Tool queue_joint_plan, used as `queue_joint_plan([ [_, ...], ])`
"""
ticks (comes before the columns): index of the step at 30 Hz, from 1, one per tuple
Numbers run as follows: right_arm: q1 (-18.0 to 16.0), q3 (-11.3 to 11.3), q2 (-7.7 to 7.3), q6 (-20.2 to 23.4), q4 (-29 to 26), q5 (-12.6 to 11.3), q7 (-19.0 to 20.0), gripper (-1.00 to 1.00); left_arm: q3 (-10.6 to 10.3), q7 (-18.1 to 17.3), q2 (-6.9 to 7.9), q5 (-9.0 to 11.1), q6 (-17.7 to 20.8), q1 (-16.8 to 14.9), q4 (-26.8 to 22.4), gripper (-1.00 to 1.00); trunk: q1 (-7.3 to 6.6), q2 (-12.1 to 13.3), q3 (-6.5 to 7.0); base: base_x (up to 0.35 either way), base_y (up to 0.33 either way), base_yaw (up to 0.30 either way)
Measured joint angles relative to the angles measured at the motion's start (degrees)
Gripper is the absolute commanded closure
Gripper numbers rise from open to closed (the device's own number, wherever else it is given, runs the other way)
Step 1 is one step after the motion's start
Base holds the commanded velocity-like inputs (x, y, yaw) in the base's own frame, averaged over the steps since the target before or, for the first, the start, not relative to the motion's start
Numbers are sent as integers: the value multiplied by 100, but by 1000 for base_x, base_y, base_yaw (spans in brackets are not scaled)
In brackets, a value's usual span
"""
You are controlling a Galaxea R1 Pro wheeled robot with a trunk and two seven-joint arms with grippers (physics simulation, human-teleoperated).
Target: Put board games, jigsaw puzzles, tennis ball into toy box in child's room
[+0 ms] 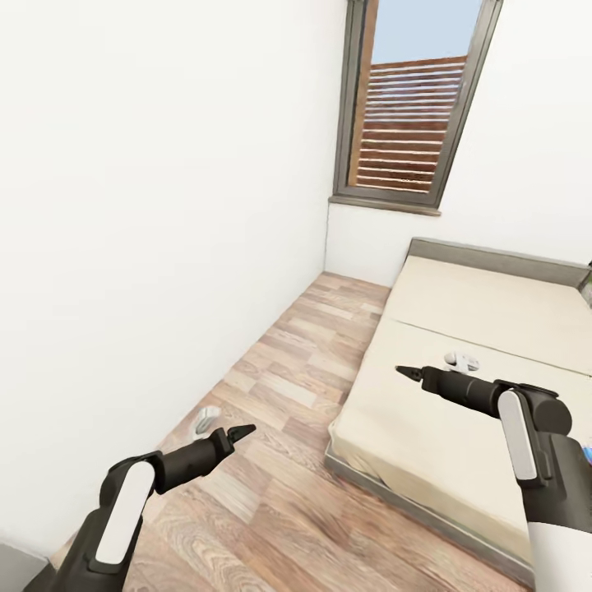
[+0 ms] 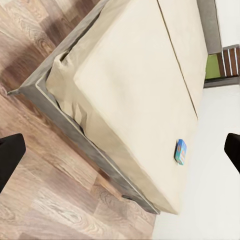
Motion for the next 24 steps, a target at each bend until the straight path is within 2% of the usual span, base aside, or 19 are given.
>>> queue_joint_plan([
  [24,15,7,16,0,0,16,1,-100,-1,14,-8,-8,-7,-22,85,-100,527,-963,-247,0,0,-184],
])
